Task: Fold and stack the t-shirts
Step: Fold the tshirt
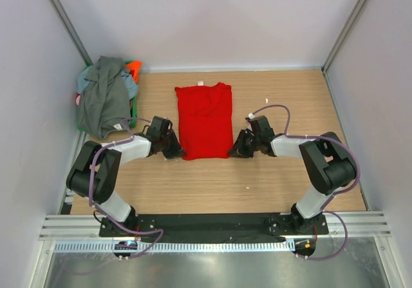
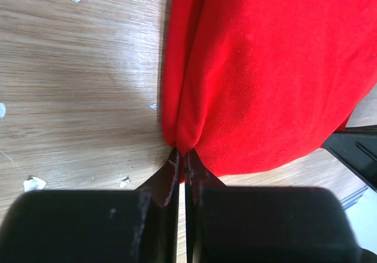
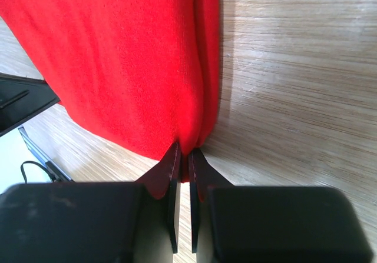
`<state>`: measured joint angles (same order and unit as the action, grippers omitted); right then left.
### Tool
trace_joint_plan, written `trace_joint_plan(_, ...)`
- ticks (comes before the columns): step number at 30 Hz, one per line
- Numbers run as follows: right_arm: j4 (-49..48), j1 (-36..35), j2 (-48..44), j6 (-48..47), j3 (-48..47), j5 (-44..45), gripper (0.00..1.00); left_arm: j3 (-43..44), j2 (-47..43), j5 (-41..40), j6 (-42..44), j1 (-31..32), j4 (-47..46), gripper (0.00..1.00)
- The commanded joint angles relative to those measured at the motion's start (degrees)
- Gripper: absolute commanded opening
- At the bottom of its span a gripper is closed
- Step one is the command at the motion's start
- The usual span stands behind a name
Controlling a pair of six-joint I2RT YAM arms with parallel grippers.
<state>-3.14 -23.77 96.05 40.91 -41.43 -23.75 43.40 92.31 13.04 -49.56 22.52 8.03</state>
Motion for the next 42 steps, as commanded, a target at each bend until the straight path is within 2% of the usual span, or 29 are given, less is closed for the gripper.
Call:
trace_joint_plan(1,2.25,-0.23,0.55,-1.44,2.14,1.69,0.02,-2.17,0.33,-1.61,0.08,0.68,0.23,0.0)
trace_joint_plan(8,4.35,-0.93,-5.94,-0.65,6.44,3.79,0.01,-6.73,-5.03,-1.88,-1.67,1.64,1.72,0.0)
trace_joint_plan(14,7.61,-4.35,-13.6,0.84,10.05,6.07,0.02,-10.78,-12.58,-3.89,-4.58,6.56,4.79,0.0)
trace_joint_plan(15,8.58,-5.23,-17.09,1.1,10.84,6.86,0.01,-11.22,-13.99,-4.25,-5.54,8.4,5.76,0.0)
trace_joint_plan(21,21.65,-16.99,-32.47,7.33,11.46,18.1,0.01,-11.93,-29.18,-10.04,-10.02,17.02,17.96,0.0)
trace_joint_plan(26,28.79,-25.26,-42.95,15.68,11.64,23.48,0.01,-10.62,-43.23,-12.6,-13.37,18.61,30.97,0.0)
trace_joint_plan(29,31.87,-26.76,-47.18,17.27,10.41,27.08,0.02,-7.9,-48.43,-15.66,-13.72,18.7,37.57,0.0)
trace_joint_plan(34,35.74,-26.68,-45.79,15.96,4.45,30.5,0.01,-2.02,-49.78,-19.1,-12.32,18.7,44.43,0.0)
trace_joint_plan(38,37.49,-26.68,-42.1,14.12,-1.01,33.41,0.01,2.56,-46.36,-21.56,-9.6,18.61,45.4,0.0)
trace_joint_plan(42,39.87,-26.59,-37.61,11.13,-7.95,37.19,0.01,9.66,-39.25,-23.58,-7.14,18.52,45.67,0.0)
